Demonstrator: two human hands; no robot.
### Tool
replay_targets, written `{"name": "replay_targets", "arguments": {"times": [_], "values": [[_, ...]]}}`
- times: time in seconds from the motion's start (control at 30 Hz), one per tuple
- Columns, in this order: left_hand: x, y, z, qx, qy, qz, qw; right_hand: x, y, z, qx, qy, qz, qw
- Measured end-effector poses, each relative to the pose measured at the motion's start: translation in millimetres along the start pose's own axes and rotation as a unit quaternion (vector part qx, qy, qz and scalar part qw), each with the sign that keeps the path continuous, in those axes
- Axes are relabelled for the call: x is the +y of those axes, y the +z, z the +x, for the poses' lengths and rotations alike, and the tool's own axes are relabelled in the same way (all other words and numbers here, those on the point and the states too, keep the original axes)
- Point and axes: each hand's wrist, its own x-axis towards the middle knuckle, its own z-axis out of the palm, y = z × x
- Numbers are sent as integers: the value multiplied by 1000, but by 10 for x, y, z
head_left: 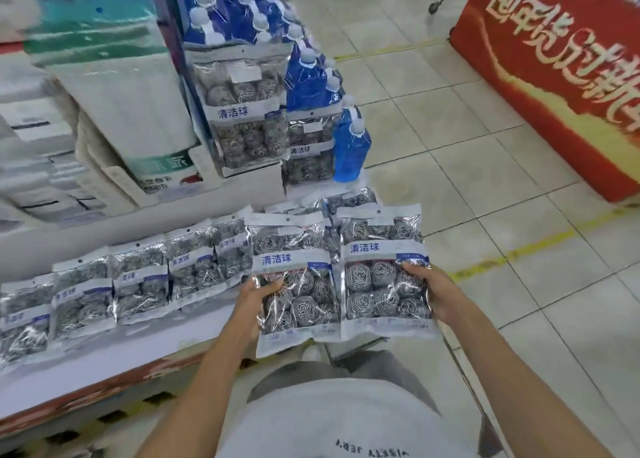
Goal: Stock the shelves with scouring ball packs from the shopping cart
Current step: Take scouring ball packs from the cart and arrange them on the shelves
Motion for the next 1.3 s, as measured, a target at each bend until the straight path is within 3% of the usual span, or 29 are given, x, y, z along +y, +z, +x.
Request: {"name": "replay_targets", "arguments": {"times": [0.1,0.57,0.93,1.17,1.3], "values": [[61,196,168,47,-32,-26,998,-244,-106,359,-6,14,-14,1000],[234,1061,1005,125,-106,-68,984,-899,-277,2066,-73,106,-136,982],[236,955,1760,154,-175,-47,971,-918,-49,2994,-70,158,-148,974],[207,957,1928,217,-122,34,968,-847,-42,3164,-19,77,-238,968],[104,947,1973,258,-122,23,958,-781,-27,3155,-14,40,-278,960]]}}
